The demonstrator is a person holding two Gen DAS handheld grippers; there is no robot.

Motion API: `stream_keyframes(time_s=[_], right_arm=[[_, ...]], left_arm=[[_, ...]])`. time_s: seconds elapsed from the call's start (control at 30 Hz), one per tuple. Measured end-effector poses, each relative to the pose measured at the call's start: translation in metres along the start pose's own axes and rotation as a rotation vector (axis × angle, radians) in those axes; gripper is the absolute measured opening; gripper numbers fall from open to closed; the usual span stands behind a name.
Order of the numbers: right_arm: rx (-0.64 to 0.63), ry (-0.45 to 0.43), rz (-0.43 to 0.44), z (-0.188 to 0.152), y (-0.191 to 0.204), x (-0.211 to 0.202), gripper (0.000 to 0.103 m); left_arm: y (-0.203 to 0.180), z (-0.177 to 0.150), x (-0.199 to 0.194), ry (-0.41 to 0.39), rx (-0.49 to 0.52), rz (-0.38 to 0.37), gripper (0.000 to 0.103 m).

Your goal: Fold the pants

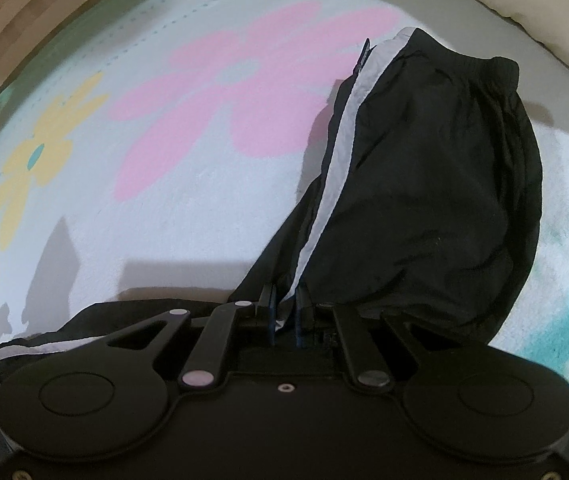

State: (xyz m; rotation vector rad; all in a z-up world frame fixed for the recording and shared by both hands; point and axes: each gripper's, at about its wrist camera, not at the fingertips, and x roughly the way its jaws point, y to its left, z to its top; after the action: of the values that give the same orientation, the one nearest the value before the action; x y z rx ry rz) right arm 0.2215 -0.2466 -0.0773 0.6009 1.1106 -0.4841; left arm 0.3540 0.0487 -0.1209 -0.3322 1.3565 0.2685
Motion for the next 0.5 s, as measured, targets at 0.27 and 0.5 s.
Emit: stream_keyframes(time_s=[0.27, 0.5], right_arm=[[0.026, 0.010, 0.033, 0.002, -0.014, -0.009, 0.013], [0.031, -0.054, 0.046, -0.010, -0.030, -0.082, 0.013]], left_arm=[[0.024, -0.032, -0.053, -0.165, 0.045, -0.031, 0.004], [0.049, -0.106, -0.134, -0.324, 0.126, -0.067, 0.004]])
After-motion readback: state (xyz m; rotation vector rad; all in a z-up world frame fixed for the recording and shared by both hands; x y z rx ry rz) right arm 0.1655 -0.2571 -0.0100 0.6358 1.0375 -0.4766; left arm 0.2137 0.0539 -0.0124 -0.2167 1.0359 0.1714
